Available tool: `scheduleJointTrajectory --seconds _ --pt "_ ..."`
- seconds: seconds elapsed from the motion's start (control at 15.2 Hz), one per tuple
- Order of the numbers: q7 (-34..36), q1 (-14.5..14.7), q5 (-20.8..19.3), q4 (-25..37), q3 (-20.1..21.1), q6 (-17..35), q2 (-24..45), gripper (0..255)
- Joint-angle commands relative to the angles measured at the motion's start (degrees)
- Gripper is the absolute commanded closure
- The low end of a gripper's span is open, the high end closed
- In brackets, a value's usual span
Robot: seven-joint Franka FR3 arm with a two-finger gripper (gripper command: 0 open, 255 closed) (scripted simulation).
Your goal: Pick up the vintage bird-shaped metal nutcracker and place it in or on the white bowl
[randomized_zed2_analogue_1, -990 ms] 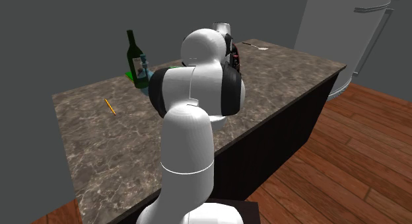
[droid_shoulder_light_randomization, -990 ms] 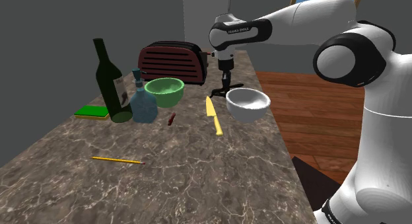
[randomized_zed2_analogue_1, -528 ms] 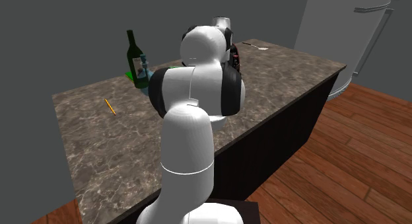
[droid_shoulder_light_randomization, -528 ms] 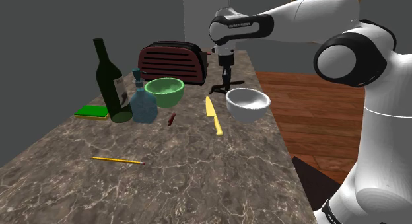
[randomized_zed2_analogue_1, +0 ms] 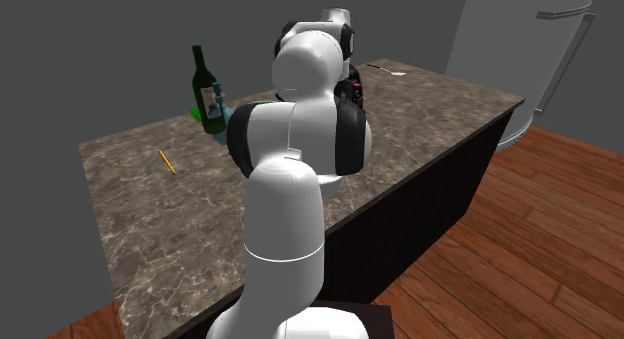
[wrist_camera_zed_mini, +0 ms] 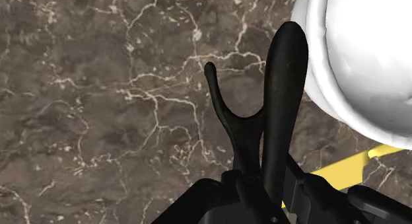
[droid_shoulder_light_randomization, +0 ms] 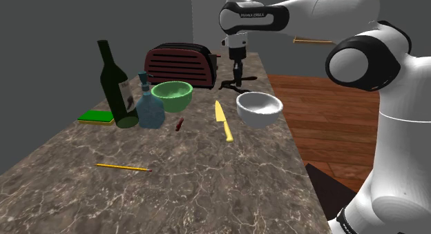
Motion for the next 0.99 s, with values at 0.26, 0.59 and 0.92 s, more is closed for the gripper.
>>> scheduleJointTrajectory --seconds 0.26,0.59,0.92 --pt "-0.3 -0.5 0.2 6.9 -0.1 -5.5 1.5 255" --pt "-0.5 -1.0 0.6 14.2 -0.1 -10.6 3.6 255" --pt "-0.7 -1.9 1.2 24.0 -0.1 -16.9 7.2 255"
